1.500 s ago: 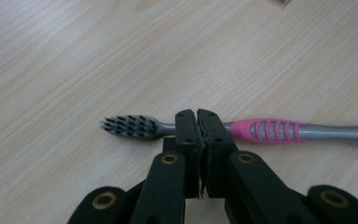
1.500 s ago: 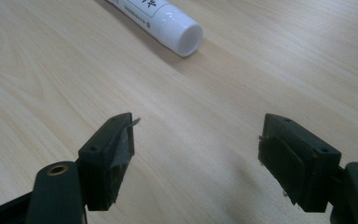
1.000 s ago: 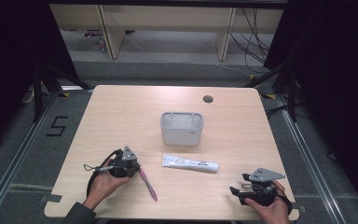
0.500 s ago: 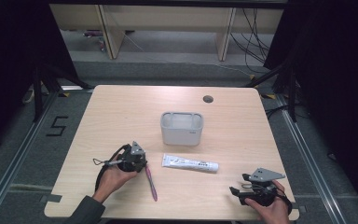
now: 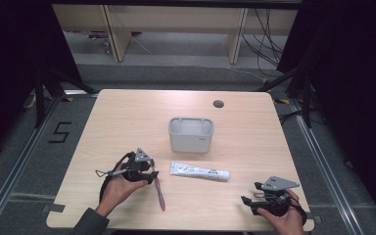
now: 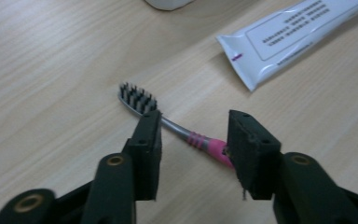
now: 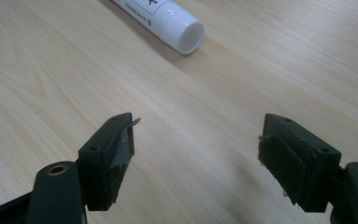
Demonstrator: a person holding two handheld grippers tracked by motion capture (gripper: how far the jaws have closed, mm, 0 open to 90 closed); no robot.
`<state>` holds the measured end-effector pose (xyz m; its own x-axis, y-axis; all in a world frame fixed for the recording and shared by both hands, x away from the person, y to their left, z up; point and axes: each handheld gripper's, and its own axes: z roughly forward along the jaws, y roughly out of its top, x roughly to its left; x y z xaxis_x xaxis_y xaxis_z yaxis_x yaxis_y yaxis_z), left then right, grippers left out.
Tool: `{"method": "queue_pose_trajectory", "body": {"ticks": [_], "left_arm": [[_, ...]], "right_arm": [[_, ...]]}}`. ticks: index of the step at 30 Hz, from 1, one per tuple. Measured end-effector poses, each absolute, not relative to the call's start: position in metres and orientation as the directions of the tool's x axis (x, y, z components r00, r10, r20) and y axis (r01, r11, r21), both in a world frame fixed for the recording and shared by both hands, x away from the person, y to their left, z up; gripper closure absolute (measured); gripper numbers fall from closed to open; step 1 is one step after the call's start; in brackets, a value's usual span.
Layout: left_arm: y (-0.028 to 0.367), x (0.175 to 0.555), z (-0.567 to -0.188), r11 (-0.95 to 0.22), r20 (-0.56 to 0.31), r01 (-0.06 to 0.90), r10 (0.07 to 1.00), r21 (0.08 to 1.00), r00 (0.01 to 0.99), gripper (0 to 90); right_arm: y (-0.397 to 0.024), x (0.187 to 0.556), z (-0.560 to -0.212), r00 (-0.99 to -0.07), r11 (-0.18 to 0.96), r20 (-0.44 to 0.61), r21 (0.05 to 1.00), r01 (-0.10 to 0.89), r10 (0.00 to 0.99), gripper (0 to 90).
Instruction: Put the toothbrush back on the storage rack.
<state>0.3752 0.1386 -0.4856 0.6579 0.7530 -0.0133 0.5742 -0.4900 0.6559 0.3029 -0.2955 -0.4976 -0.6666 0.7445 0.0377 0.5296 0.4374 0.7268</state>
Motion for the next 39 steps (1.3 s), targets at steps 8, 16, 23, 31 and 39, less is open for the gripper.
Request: {"method": "queue_pose_trajectory", "body": {"ticks": [8, 16, 23, 31, 39], "left_arm": [[0.127, 0.369, -0.490, -0.547, -0.003, 0.579, 0.725, 0.604, 0.688, 44.0], [0.123, 0.369, -0.496, -0.564, -0.005, 0.593, 0.722, 0.575, 0.692, 43.0], [0.127, 0.365, -0.497, -0.591, -0.004, 0.599, 0.710, 0.541, 0.704, 46.6], [0.135, 0.362, -0.493, -0.634, -0.008, 0.595, 0.681, 0.494, 0.732, 54.9], [0.140, 0.366, -0.489, -0.672, -0.012, 0.593, 0.657, 0.443, 0.754, 63.8]], "right_arm": [[-0.295, 0.303, -0.498, -0.669, 0.436, 0.045, 0.726, 0.532, 0.742, 27.1], [-0.294, 0.300, -0.497, -0.646, 0.418, 0.052, 0.722, 0.551, 0.762, 27.1], [-0.295, 0.301, -0.497, -0.655, 0.426, 0.042, 0.728, 0.537, 0.754, 27.2], [-0.295, 0.303, -0.498, -0.663, 0.433, 0.040, 0.726, 0.534, 0.748, 27.2], [-0.294, 0.301, -0.498, -0.652, 0.421, 0.053, 0.724, 0.547, 0.756, 27.2]]}}
